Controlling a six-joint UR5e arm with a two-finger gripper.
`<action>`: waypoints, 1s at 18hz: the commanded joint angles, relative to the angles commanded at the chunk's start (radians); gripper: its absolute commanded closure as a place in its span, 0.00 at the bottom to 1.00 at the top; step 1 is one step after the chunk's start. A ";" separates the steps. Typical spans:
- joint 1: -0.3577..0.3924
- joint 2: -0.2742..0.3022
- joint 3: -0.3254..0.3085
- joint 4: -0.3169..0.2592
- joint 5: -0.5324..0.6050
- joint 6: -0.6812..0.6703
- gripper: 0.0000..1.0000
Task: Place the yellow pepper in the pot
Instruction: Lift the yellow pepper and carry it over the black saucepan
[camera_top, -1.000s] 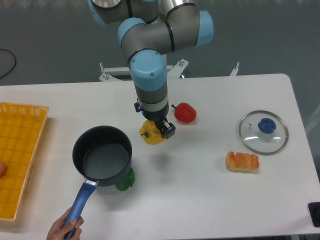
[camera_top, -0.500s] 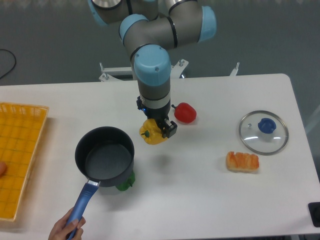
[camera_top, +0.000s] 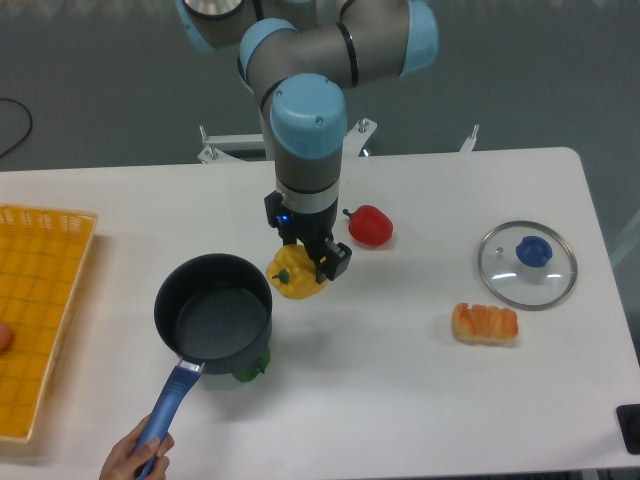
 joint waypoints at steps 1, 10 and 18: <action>-0.008 0.002 0.003 0.000 -0.017 -0.047 0.36; -0.115 -0.008 0.040 0.023 -0.019 -0.236 0.36; -0.166 -0.015 0.032 0.023 -0.012 -0.253 0.06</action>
